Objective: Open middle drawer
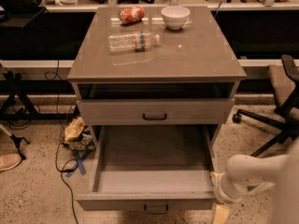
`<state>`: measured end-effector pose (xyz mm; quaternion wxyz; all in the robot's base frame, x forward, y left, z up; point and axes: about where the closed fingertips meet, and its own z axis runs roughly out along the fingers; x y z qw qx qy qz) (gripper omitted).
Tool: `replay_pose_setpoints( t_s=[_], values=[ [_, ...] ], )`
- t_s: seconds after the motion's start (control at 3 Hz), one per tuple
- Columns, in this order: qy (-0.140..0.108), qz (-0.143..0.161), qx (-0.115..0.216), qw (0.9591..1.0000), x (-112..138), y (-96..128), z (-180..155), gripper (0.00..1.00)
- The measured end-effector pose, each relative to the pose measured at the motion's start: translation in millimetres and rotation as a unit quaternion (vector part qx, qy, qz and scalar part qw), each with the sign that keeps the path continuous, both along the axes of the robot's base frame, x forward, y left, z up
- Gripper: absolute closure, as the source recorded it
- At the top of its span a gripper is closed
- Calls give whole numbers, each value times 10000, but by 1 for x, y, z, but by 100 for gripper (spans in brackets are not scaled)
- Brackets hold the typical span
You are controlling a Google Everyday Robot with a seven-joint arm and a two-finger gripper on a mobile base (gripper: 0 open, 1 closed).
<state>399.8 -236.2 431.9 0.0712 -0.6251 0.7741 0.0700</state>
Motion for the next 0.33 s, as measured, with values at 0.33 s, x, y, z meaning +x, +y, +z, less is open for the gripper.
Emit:
replay_pose_setpoints(
  t_s=[0.33],
  values=[
    [-679,-191,125,9974,-5,-25,62,0]
  ],
)
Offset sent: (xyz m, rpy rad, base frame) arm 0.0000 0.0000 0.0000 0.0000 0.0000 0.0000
